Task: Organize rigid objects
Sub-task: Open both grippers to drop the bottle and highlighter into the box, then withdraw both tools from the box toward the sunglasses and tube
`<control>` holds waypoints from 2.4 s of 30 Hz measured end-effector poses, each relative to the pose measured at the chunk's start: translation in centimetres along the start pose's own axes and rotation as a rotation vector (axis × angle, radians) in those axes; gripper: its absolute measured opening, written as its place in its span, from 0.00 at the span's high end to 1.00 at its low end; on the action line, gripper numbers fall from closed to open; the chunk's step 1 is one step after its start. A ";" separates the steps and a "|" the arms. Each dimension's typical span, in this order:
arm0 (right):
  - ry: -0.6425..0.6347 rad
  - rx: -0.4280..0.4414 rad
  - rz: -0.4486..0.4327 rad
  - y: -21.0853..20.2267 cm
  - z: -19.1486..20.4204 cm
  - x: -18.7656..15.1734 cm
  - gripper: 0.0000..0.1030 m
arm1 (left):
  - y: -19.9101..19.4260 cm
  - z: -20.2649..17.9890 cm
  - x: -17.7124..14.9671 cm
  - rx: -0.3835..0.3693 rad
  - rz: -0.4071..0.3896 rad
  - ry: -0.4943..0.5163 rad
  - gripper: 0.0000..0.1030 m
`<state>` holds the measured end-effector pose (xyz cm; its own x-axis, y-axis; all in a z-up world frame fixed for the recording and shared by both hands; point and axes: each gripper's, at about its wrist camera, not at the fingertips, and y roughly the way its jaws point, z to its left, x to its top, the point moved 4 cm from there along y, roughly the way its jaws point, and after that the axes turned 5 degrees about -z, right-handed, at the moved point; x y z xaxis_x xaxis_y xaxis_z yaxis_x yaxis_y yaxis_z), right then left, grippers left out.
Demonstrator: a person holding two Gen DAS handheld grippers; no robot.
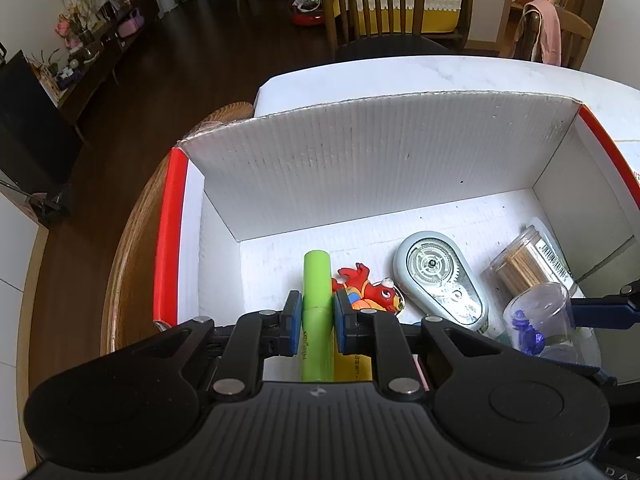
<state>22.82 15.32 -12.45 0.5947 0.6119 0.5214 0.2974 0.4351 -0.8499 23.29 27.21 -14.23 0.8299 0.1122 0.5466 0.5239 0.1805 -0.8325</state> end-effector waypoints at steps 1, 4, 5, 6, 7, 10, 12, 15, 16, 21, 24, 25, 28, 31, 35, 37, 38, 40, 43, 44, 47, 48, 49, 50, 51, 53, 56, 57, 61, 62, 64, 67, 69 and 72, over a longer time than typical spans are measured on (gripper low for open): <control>0.003 0.001 -0.002 -0.1 -0.1 0.0 0.61 | 0.0 0.0 0.0 -0.002 0.002 -0.004 0.85; 0.015 0.011 -0.016 -0.7 -0.4 0.1 0.58 | -0.2 0.0 -0.1 -0.003 0.002 -0.012 0.84; 0.019 0.013 -0.020 -0.8 -0.4 0.1 0.55 | -0.1 0.0 0.0 -0.004 0.001 -0.014 0.84; 0.023 0.015 -0.025 -1.0 -0.6 0.2 0.53 | -0.2 0.0 0.0 -0.007 0.002 -0.018 0.84; 0.026 0.020 -0.031 -1.3 -0.7 0.2 0.52 | -0.3 0.0 -0.1 -0.010 0.003 -0.024 0.84; 0.040 0.025 -0.045 -1.9 -0.9 0.2 0.50 | -0.6 -0.1 -0.2 -0.012 0.003 -0.025 0.84; 0.047 0.033 -0.054 -2.4 -1.1 0.2 0.50 | -0.8 -0.1 -0.3 -0.018 0.009 -0.038 0.84; 0.052 0.043 -0.068 -3.2 -1.2 0.1 0.49 | -1.3 -0.2 -0.7 -0.018 0.012 -0.041 0.84; 0.054 0.045 -0.072 -3.5 -1.1 0.0 0.49 | -1.5 -0.2 -0.8 -0.019 0.009 -0.040 0.84; 0.062 0.062 -0.095 -4.9 -1.2 -0.1 0.47 | -3.1 -0.5 -1.0 -0.029 -0.016 -0.053 0.84; 0.066 0.075 -0.110 -5.9 -1.2 -0.2 0.47 | -4.3 -0.8 -1.2 -0.038 -0.033 -0.060 0.84; 0.065 0.079 -0.116 -6.3 -1.2 -0.3 0.47 | -4.7 -0.9 -1.2 -0.042 -0.038 -0.063 0.84; 0.068 0.091 -0.135 -7.5 -1.4 -0.4 0.46 | -6.0 -1.3 -1.1 -0.054 -0.055 -0.068 0.84; 0.078 0.102 -0.153 -8.6 -1.7 -0.7 0.44 | -7.5 -1.8 -1.1 -0.056 -0.080 -0.068 0.84; 0.088 0.114 -0.173 -10.1 -2.3 -1.4 0.42 | -9.2 -2.8 -1.2 -0.065 -0.103 -0.069 0.84; 0.090 0.120 -0.181 -10.9 -2.6 -1.8 0.41 | -10.0 -3.4 -1.2 -0.070 -0.115 -0.067 0.84; 0.090 0.120 -0.185 -11.2 -2.7 -2.1 0.40 | -10.4 -3.8 -1.3 -0.074 -0.121 -0.068 0.84; 0.094 0.124 -0.195 -12.0 -3.1 -2.6 0.39 | -11.1 -4.4 -1.3 -0.083 -0.134 -0.070 0.84; 0.106 0.128 -0.212 -13.2 -3.9 -3.3 0.38 | -12.2 -5.7 -1.4 -0.094 -0.149 -0.069 0.84; 0.109 0.126 -0.217 -13.5 -4.1 -3.5 0.37 | -12.5 -6.2 -1.4 -0.093 -0.155 -0.065 0.84; 0.113 0.128 -0.233 -14.7 -5.0 -4.3 0.35 | -13.4 -7.7 -1.6 -0.083 -0.177 -0.057 0.84; 0.114 0.128 -0.239 -15.1 -5.3 -4.6 0.33 | -13.7 -8.2 -1.6 -0.084 -0.182 -0.055 0.84; 0.116 0.129 -0.245 -15.5 -5.6 -4.9 0.33 | -14.0 -8.8 -1.7 -0.088 -0.187 -0.053 0.84; 0.120 0.131 -0.251 -15.9 -6.0 -5.2 0.32 | -14.3 -9.4 -1.7 -0.094 -0.192 -0.051 0.84; 0.124 0.134 -0.256 -16.2 -6.4 -5.5 0.31 | -14.5 -10.0 -1.7 -0.099 -0.195 -0.051 0.84; 0.130 0.134 -0.269 -17.0 -7.3 -6.1 0.29 | -15.0 -11.3 -1.7 -0.106 -0.203 -0.047 0.84; 0.139 0.134 -0.286 -18.0 -8.7 -7.1 0.27 | -15.6 -13.2 -1.8 -0.110 -0.219 -0.033 0.83; 0.140 0.131 -0.292 -18.3 -9.2 -7.4 0.26 | -15.8 -13.9 -1.8 -0.108 -0.223 -0.026 0.82; 0.148 0.112 -0.309 -19.2 -11.3 -8.9 0.24 | -16.0 -16.2 -2.0 -0.122 -0.225 -0.016 0.69; 0.151 0.106 -0.311 -19.4 -11.9 -9.3 0.24 | -16.0 -16.8 -2.0 -0.124 -0.228 -0.012 0.59; 0.157 0.095 -0.313 -19.9 -12.9 -10.2 0.23 | -16.1 -18.1 -2.1 -0.120 -0.240 -0.005 0.36; 0.162 0.079 -0.312 -20.4 -14.5 -11.6 0.20 | -16.0 -19.9 -2.2 -0.127 -0.246 0.004 0.31; 0.163 0.068 -0.311 -20.8 -15.5 -12.6 0.17 | -15.7 -21.0 -2.2 -0.140 -0.238 0.002 0.31; 0.178 0.051 -0.308 -21.3 -17.5 -14.0 0.13 | -15.3 -22.7 -2.5 -0.156 -0.229 0.001 0.30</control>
<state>21.22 -14.10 -2.99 0.6053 0.3246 0.7268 0.4476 0.6163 -0.6480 17.61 2.04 -4.93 0.6864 0.0845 0.7223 0.7212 0.0483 -0.6910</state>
